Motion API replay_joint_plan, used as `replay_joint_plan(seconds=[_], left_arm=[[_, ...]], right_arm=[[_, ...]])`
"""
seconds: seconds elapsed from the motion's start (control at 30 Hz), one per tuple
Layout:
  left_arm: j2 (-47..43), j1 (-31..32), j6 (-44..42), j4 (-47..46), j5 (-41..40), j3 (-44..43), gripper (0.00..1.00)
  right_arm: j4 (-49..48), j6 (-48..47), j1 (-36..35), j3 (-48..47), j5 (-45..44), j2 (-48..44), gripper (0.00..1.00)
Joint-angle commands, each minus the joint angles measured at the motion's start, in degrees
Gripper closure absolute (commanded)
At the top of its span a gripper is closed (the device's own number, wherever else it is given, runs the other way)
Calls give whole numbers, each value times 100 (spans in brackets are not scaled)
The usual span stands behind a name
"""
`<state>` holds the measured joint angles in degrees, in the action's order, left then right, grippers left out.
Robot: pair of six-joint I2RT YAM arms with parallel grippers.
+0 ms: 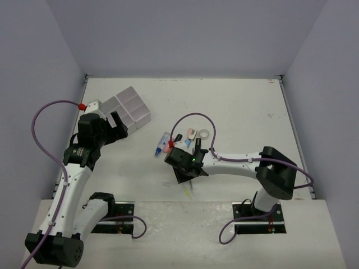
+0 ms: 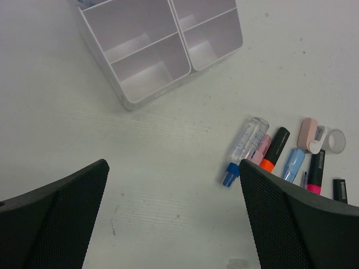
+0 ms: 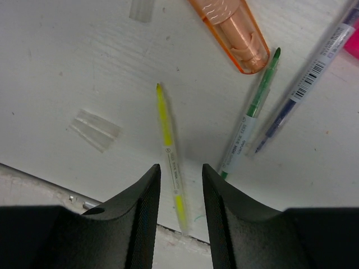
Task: Sort the stationery into containers
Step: Pick up the pen from the corner of the board.
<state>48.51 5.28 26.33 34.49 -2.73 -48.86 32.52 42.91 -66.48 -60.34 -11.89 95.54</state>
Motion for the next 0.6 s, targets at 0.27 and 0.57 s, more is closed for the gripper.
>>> replay_joint_plan(seconds=[0.27, 0.57], left_arm=[[-59, -1, -269, -100, 163, 103, 0], [457, 676, 182, -95, -99, -116, 0]], right_arm=[[-158, -299, -148, -331, 317, 705, 67], [569, -135, -264, -646, -272, 199, 100]])
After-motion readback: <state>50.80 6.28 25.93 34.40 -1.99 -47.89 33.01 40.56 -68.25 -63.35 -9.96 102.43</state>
